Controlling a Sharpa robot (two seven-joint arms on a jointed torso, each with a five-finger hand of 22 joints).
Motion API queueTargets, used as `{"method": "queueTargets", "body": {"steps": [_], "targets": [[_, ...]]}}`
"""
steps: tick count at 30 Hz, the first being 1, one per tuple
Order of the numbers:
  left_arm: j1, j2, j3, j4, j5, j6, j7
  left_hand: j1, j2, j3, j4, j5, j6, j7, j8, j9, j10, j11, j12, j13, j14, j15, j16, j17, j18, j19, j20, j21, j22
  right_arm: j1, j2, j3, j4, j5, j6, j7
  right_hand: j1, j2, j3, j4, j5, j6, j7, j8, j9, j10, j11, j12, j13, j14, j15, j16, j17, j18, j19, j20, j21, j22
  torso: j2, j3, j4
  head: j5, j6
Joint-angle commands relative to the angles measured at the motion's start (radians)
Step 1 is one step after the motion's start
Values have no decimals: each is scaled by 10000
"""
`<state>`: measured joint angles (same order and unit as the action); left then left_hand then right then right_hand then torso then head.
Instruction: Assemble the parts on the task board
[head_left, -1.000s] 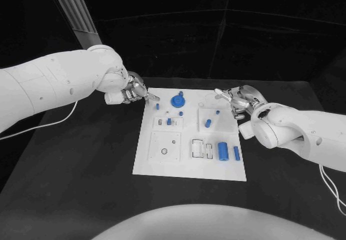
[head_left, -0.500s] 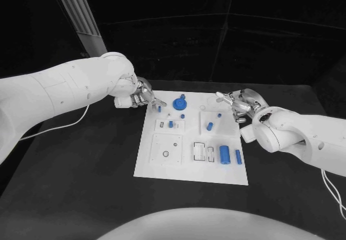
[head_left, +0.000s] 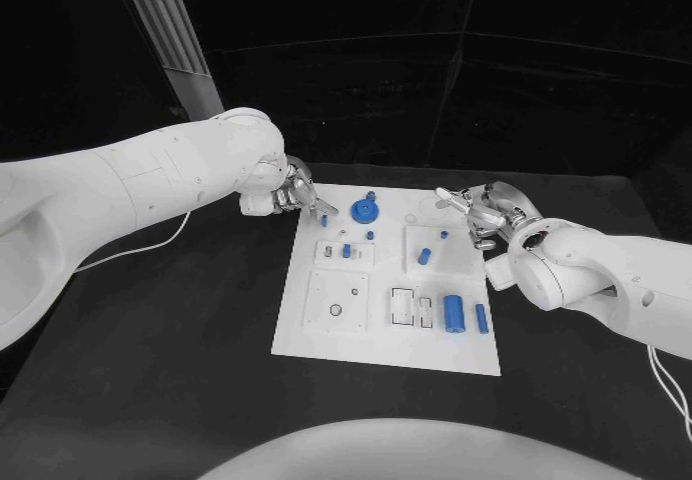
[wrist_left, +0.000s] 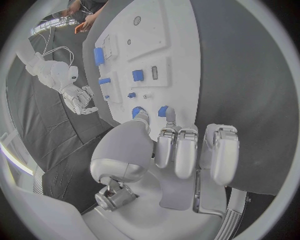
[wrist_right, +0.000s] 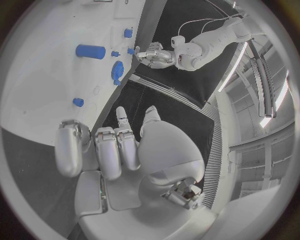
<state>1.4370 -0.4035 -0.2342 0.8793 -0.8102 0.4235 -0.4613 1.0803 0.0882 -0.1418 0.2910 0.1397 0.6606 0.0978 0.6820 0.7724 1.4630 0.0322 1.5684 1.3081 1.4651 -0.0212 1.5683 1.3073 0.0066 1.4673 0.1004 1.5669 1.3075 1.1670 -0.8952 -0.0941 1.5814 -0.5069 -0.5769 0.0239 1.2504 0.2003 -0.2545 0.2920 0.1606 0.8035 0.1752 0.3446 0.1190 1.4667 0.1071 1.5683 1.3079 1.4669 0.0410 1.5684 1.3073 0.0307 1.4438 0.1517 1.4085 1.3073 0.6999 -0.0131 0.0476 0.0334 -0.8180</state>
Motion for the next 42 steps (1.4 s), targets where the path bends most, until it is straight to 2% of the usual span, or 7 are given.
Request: {"method": "queueTargets", "body": {"steps": [1, 9, 15, 30, 34, 39, 42], "targets": [[4, 48, 4, -82, -488, 62, -84, 57, 23, -64, 5, -38, -25, 10, -60, -13, 1078, 39, 24, 2627, 1057, 61, 25, 2635, -66, 1035, 29, 39, 2633, 14, 6, 4, 29, 14, 2, 61, 42, 31, -55, -13, 1, 20, -26, 29, -14, 1041, -88, 25, 2629, 1039, -58, 24, 2635, 198, 12, -73, -55, 1532, 0, -3, -4, -13, -2], [-46, 187, 5, -263, -582, 64, -60, 77, 45, -71, 4, -35, -4, 8, -65, -25, 1078, 38, 24, 2627, 1057, 64, 25, 2635, -66, 1035, 31, 39, 2633, 14, 9, 4, 40, 14, 1, 73, 42, 31, -55, -13, 1, 20, -26, 29, -14, 1041, -88, 25, 2629, 1039, -58, 24, 2635, 198, 12, -73, -55, 1532, -3, -1, -15, -36, -25], [-93, 284, 5, -333, -594, 125, -62, 281, 282, -56, 1, 7, 76, -3, -126, -112, 1078, 32, 24, 2627, 1057, 65, 25, 2635, -66, 1035, 37, 39, 2633, 14, 8, 5, 45, 16, -8, 80, 46, 40, -59, -13, 4, 17, -26, 27, -17, 1041, -88, 25, 2629, 1039, -59, 24, 2635, 196, 18, -74, -49, 1537, 1, 2, -3, -83, -49], [-153, 376, 6, -424, -595, 339, 26, 319, 420, -115, 15, 133, 231, -30, -109, -145, 1078, 10, 24, 2627, 1057, 64, 25, 2635, -66, 1035, 40, 39, 2633, 14, 0, 5, 73, 22, -6, 45, 46, 40, -59, -13, 4, 17, -26, 27, -17, 1041, -88, 25, 2629, 1039, -59, 24, 2635, 196, 18, -74, -49, 1537, -3, 1, -13, -143, -101], [-162, 376, 6, -385, -585, 385, 58, 287, 609, -145, 25, 183, 303, -51, -96, -150, 1078, -9, 24, 2627, 1057, 52, 25, 2635, -66, 1035, 35, 39, 2633, 14, -3, 5, 72, 22, 4, 15, 46, 40, -59, -13, 4, 17, -26, 27, -17, 1041, -88, 25, 2629, 1039, -59, 24, 2635, 196, 18, -74, -49, 1537, -2, 1, -12, -151, -116], [-172, 382, 6, -370, -579, 413, 94, 281, 706, -169, 20, 232, 363, -71, -73, -138, 1078, -24, 24, 2627, 1057, 45, 25, 2635, -66, 1035, 31, 39, 2633, 14, -12, 5, 76, 19, 29, -25, 46, 40, -59, -13, 4, 17, -26, 27, -17, 1041, -88, 25, 2629, 1039, -59, 24, 2635, 196, 18, -74, -49, 1537, -8, 7, 2, -174, -144], [-176, 390, 6, -384, -577, 434, 121, 310, 772, -228, 16, 433, 383, -88, -81, -129, 1078, -43, 24, 2627, 1057, 30, 25, 2635, -66, 1035, 20, 39, 2633, 14, -17, 5, 81, 8, 53, -51, 46, 40, -59, -13, 4, 17, -26, 27, -17, 1041, -88, 25, 2629, 1039, -59, 24, 2635, 196, 18, -74, -49, 1537, -2, 0, 6, -189, -159]]}}
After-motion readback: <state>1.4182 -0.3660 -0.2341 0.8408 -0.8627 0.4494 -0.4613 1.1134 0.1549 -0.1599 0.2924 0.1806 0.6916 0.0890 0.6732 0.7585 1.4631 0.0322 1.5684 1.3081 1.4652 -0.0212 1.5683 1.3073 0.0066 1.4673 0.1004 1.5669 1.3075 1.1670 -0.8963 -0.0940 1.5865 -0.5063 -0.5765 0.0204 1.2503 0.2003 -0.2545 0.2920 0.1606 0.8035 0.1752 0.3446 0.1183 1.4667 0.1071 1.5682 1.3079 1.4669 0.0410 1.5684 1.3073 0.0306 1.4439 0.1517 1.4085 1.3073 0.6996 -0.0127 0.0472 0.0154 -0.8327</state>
